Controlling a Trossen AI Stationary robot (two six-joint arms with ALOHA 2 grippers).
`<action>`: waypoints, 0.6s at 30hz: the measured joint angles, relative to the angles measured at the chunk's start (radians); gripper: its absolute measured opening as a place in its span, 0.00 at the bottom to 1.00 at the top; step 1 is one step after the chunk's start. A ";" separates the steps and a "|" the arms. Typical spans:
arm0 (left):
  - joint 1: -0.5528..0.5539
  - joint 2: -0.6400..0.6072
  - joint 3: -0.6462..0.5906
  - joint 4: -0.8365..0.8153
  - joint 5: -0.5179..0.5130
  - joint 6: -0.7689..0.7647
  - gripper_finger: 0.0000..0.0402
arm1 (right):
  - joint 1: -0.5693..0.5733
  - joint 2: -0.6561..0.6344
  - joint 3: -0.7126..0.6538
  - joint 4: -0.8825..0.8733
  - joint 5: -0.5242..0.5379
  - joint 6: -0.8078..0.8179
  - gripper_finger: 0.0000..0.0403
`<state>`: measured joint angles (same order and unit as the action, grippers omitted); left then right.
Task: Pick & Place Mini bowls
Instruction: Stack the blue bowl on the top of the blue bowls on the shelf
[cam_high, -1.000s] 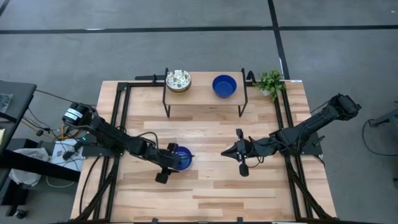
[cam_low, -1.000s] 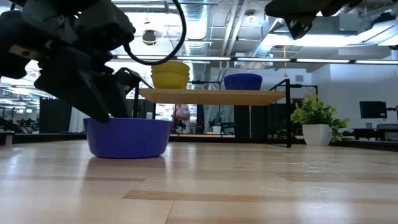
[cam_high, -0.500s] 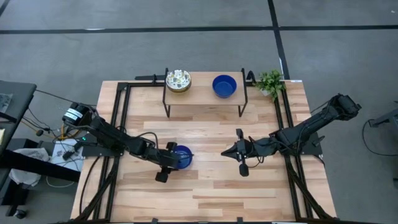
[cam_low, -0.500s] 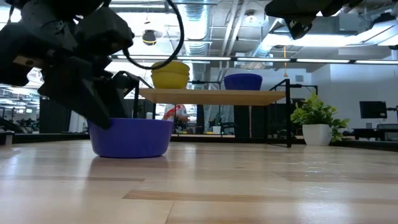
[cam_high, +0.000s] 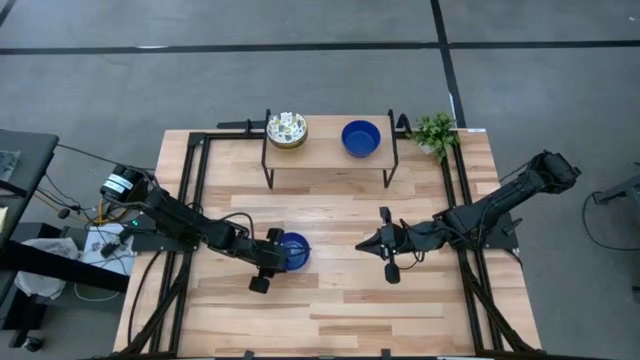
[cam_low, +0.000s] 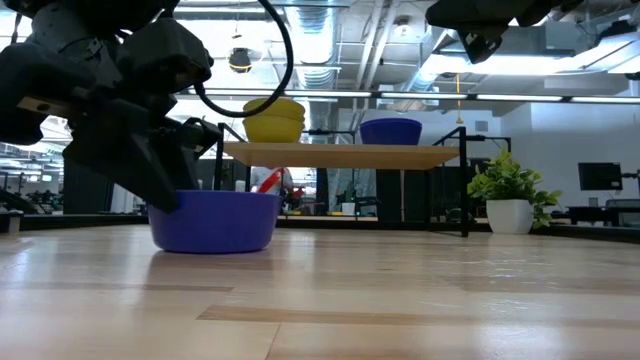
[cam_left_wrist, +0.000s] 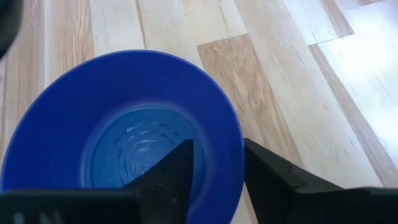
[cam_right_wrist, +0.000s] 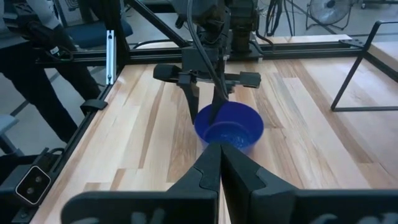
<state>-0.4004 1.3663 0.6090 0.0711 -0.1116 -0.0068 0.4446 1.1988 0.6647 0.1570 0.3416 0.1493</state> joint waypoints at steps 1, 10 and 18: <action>0.000 0.000 0.000 0.000 0.000 0.000 0.31 | 0.000 0.000 0.000 0.000 0.000 0.000 0.00; 0.000 0.000 0.000 -0.002 0.000 0.041 0.10 | 0.000 0.000 0.000 0.000 0.000 0.000 0.00; 0.000 0.000 0.000 0.000 -0.002 0.078 0.03 | 0.000 0.000 0.000 0.000 0.000 0.000 0.00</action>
<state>-0.4004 1.3659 0.6092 0.0711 -0.1137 0.0715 0.4450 1.1992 0.6647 0.1570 0.3416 0.1493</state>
